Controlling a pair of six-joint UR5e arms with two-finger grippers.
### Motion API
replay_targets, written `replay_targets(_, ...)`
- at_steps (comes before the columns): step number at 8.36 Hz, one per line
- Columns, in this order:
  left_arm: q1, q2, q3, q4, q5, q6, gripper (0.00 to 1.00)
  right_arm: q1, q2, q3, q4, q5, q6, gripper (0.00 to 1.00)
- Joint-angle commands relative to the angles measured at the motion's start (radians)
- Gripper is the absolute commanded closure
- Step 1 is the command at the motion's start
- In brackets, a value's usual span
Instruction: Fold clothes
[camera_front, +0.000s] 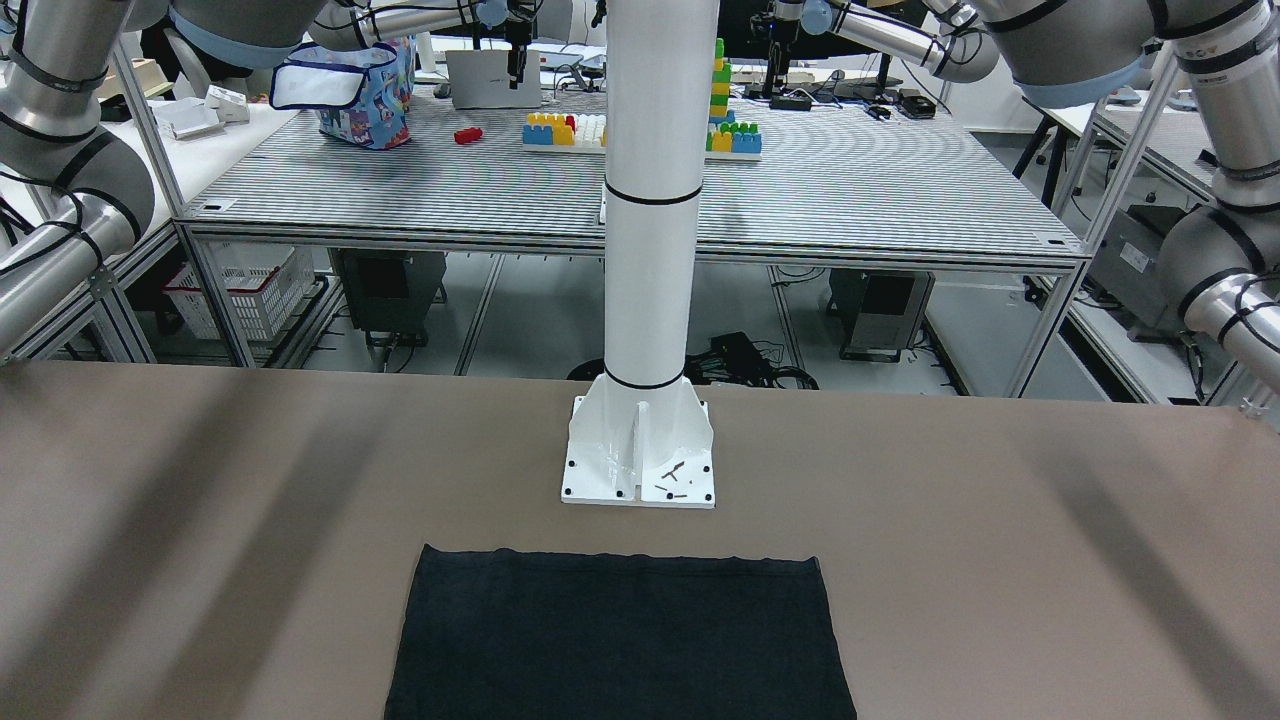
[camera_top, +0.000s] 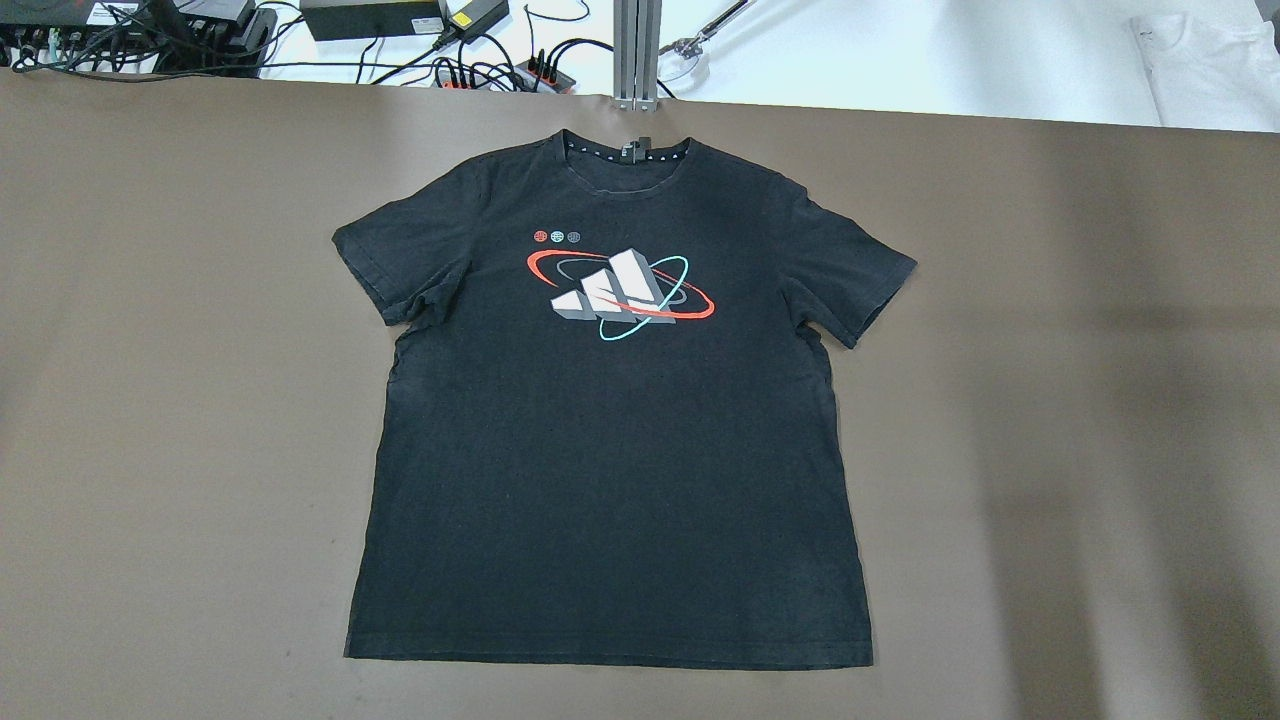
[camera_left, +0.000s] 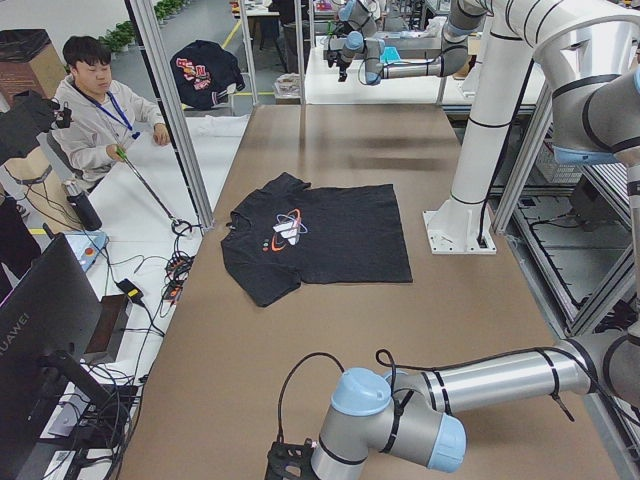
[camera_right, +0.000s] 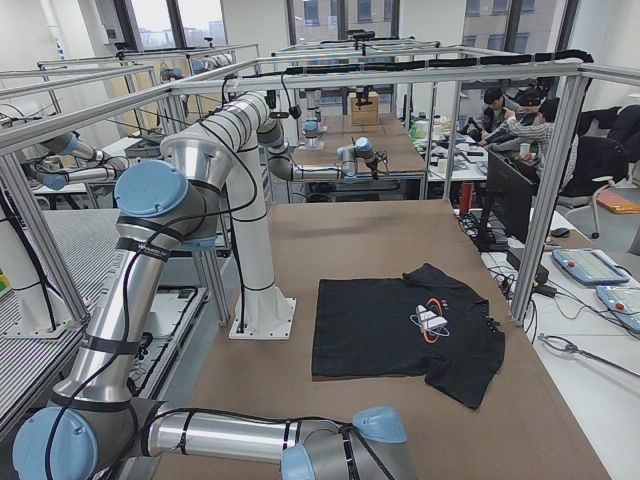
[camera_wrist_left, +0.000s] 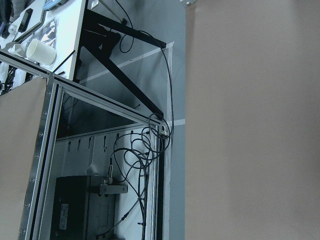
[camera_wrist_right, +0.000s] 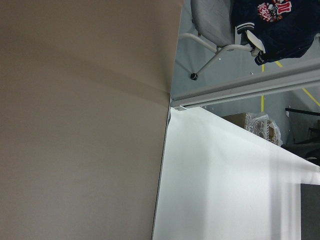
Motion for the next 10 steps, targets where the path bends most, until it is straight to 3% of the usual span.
replay_targets(1,0.001,0.002,0.001,-0.014,0.000,0.004,0.00,0.000,0.000,0.001,0.000,0.001,0.000,0.06)
replay_targets(6,0.001,0.002,0.001,-0.019,-0.005,0.005,0.00,0.000,0.003,0.007,0.001,0.002,0.003,0.06)
replay_targets(8,0.001,0.002,-0.001,-0.066,-0.055,0.007,0.00,-0.002,0.011,0.007,0.004,0.100,0.005,0.06)
replay_targets(10,0.002,-0.007,-0.001,-0.081,-0.095,0.005,0.00,-0.003,0.034,0.005,0.084,0.109,0.006,0.06)
